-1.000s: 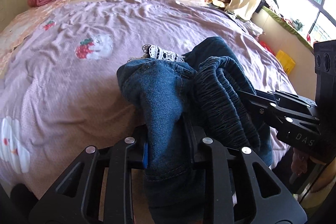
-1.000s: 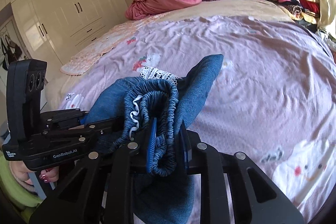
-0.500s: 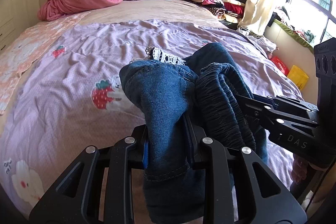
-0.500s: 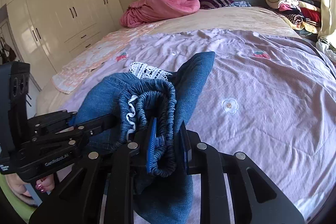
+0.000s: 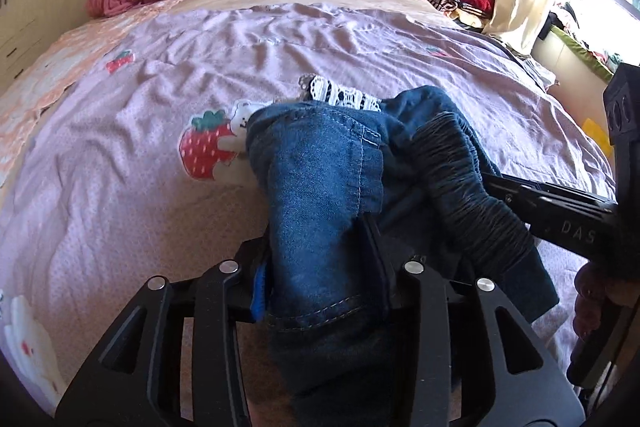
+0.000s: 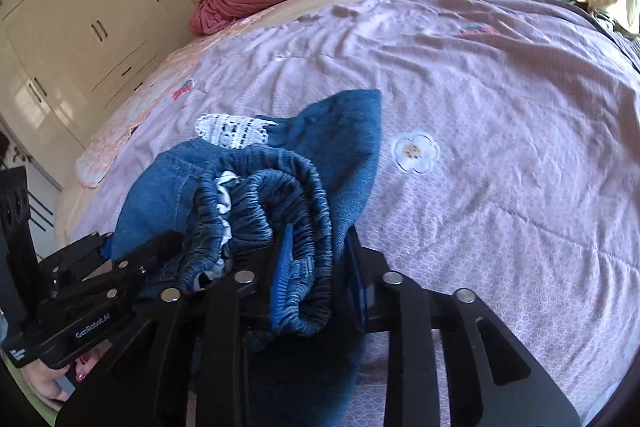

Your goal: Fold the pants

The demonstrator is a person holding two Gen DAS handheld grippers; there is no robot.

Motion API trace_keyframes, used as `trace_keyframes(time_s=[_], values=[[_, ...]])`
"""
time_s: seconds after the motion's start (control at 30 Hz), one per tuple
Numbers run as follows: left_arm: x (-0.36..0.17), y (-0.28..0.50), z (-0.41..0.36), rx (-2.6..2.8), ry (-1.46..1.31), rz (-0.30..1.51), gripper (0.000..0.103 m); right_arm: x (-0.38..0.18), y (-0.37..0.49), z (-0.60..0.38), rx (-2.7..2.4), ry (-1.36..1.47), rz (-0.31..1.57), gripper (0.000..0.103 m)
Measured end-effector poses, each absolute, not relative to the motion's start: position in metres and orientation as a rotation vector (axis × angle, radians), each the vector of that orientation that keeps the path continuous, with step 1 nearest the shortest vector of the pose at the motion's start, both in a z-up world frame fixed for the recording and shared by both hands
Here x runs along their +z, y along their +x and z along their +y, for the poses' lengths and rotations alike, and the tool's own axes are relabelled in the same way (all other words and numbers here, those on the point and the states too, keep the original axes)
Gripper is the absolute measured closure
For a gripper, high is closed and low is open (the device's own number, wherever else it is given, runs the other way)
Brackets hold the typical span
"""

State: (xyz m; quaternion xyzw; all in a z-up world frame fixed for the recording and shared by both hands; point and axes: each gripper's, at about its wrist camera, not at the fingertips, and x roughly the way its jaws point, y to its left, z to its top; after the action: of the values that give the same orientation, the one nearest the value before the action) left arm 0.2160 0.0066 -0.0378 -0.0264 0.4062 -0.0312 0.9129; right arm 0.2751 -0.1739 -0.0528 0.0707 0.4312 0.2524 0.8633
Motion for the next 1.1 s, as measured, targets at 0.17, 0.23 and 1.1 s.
trace_keyframes(time_s=[0.17,0.23,1.1], values=[[-0.040,0.216,0.012,-0.059,-0.082,0.835,0.061,-0.058,0.273,-0.183,0.482,0.169,0.913,0.053],[-0.039,0.214,0.014,-0.062,-0.097,0.837,0.058,-0.057,0.270,-0.183,0.463,0.157,0.909,0.050],[-0.008,0.153,0.020,-0.037,-0.117,0.801,0.029,-0.015,0.194,-0.200,0.414,0.090,0.801,0.031]])
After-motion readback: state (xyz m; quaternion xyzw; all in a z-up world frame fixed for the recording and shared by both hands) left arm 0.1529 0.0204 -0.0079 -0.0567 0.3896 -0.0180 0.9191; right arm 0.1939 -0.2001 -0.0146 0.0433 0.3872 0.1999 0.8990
